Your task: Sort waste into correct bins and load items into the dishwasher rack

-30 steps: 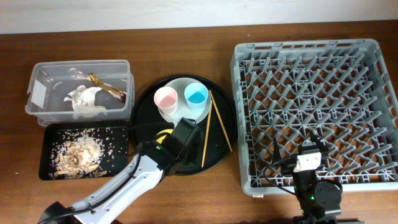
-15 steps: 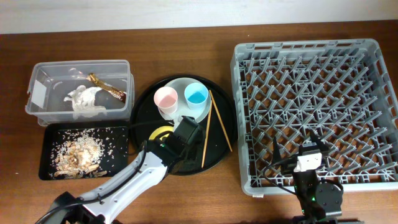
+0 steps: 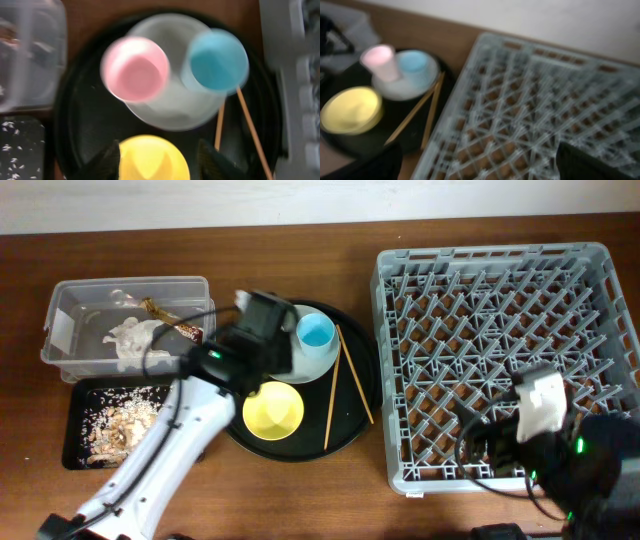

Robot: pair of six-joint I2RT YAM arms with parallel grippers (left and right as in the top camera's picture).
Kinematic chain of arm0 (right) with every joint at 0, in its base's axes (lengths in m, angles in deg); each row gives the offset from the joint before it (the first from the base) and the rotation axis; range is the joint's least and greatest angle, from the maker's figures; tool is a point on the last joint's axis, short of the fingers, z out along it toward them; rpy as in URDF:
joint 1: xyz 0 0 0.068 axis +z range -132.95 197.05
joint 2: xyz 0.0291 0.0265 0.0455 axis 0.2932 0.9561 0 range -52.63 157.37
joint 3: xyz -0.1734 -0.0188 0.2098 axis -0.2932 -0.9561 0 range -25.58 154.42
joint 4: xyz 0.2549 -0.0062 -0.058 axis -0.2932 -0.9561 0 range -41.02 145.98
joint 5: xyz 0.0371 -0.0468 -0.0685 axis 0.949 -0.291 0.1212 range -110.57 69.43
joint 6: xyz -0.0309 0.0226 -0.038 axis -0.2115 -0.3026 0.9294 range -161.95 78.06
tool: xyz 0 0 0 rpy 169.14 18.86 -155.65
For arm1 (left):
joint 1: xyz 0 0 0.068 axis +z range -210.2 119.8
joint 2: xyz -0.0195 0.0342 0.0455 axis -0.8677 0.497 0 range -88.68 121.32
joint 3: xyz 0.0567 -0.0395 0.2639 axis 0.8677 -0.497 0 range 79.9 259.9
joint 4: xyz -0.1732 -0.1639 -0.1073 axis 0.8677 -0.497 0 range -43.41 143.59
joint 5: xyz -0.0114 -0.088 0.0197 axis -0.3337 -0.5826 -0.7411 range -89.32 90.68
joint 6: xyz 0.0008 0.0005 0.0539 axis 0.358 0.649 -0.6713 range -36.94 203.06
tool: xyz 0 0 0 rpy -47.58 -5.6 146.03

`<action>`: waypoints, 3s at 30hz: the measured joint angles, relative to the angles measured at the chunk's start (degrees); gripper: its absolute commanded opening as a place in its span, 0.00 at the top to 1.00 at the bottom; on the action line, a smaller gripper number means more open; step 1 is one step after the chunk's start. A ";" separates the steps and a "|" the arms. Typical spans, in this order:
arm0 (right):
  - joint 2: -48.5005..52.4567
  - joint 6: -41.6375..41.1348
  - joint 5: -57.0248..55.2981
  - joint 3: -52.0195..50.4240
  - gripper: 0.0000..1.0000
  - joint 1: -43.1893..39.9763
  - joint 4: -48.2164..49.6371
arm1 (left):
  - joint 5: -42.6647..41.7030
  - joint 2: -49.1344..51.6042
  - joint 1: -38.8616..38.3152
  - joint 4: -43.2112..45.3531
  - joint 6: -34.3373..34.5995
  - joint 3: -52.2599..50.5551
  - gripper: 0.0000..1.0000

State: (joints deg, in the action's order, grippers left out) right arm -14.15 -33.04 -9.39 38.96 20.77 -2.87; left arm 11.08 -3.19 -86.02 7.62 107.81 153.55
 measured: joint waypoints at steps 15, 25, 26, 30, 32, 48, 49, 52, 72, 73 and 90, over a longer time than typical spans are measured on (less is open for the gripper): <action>34.01 -13.90 17.81 7.93 0.65 14.58 8.09 | -6.08 -0.96 30.86 -1.36 0.22 1.51 0.01; 62.20 -11.23 -8.09 29.79 0.54 42.69 17.33 | -3.56 -1.40 37.86 -5.25 -1.36 2.03 0.01; 63.10 -10.75 -9.07 29.88 0.58 43.50 18.93 | -3.56 -1.40 37.86 -5.27 -1.36 2.03 0.01; 70.51 -8.44 -12.98 30.16 0.62 44.76 27.47 | -3.63 -1.40 37.86 -5.31 -1.36 2.03 0.01; 72.85 -8.04 -13.57 30.16 0.61 44.76 30.91 | -3.76 -1.40 37.86 -5.25 -1.36 2.03 0.01; 84.61 -7.32 -16.98 30.18 0.74 44.74 36.50 | -3.78 -1.40 37.86 -5.29 -1.36 2.03 0.01; 84.61 -7.34 -17.20 30.18 0.74 44.74 36.50 | -3.78 -1.40 37.86 -5.27 -1.36 2.03 0.01; 84.59 -7.34 -16.92 30.18 0.73 44.76 36.59 | -3.78 -1.40 37.86 -5.27 -1.36 2.03 0.01; 83.73 -7.37 -16.11 32.17 0.69 43.87 33.09 | -3.78 -1.40 37.86 -5.29 -1.36 2.03 0.01; 83.73 -7.37 -16.11 32.17 0.69 43.82 33.09 | -3.78 -1.40 37.86 -5.29 -1.36 2.03 0.01; 83.76 -7.21 -16.83 32.17 0.78 43.08 29.07 | -3.78 -1.40 37.86 -5.29 -1.36 2.03 0.01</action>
State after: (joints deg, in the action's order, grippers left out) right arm 69.60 -40.25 -26.22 71.13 63.85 26.20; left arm 7.30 -4.58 -48.16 2.33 106.46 155.58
